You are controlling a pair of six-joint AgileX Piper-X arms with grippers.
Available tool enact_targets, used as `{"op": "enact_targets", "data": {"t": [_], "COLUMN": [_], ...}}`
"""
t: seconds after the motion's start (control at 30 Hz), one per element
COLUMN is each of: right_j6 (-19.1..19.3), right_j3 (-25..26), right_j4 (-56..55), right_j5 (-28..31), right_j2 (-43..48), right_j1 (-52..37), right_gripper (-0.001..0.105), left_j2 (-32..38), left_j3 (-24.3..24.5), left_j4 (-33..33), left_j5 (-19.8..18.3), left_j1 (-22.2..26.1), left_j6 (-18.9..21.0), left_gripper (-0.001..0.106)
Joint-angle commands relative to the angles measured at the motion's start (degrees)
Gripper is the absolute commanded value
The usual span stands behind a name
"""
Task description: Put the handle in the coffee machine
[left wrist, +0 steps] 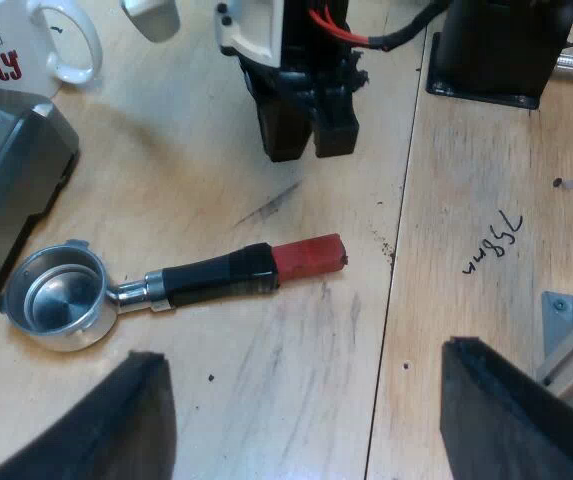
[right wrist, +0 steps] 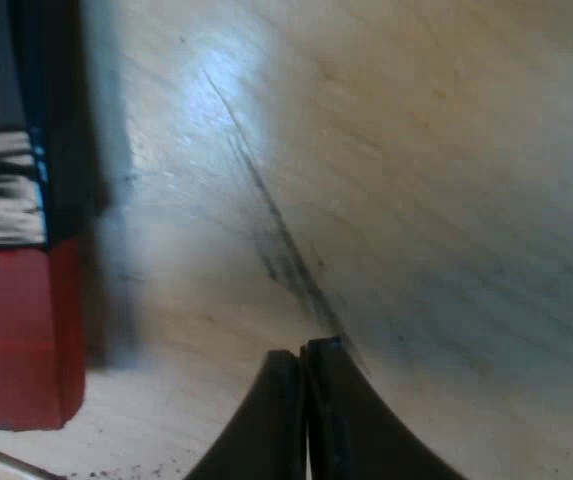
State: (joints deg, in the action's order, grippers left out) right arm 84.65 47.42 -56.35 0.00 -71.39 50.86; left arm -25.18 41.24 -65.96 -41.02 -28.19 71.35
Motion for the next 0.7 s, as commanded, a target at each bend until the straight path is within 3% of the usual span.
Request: {"op": "enact_targets", "data": {"t": [0.03, 0.27, 0.7], "right_j6": [-0.04, -1.37, -3.94], "right_j3": [-1.28, -5.22, -6.12], "right_j4": [0.72, 5.8, 11.47], "right_j5": [-0.35, -1.74, -2.38], "right_j2": [-0.1, -0.1, -6.05], "right_j1": [0.12, 0.12, 0.12], "right_gripper": [0.0, 0.0, 0.0], "left_j2": [-0.19, -0.19, -0.19], "left_j3": [-0.3, -0.3, -0.3], "left_j4": [-0.01, -0.01, -0.29], "left_j5": [0.51, 0.51, 0.51], "left_j1": [-0.28, -0.28, -0.28], "left_j6": [0.72, 0.72, 0.72], "left_gripper": [0.059, 0.059, 0.059]}}
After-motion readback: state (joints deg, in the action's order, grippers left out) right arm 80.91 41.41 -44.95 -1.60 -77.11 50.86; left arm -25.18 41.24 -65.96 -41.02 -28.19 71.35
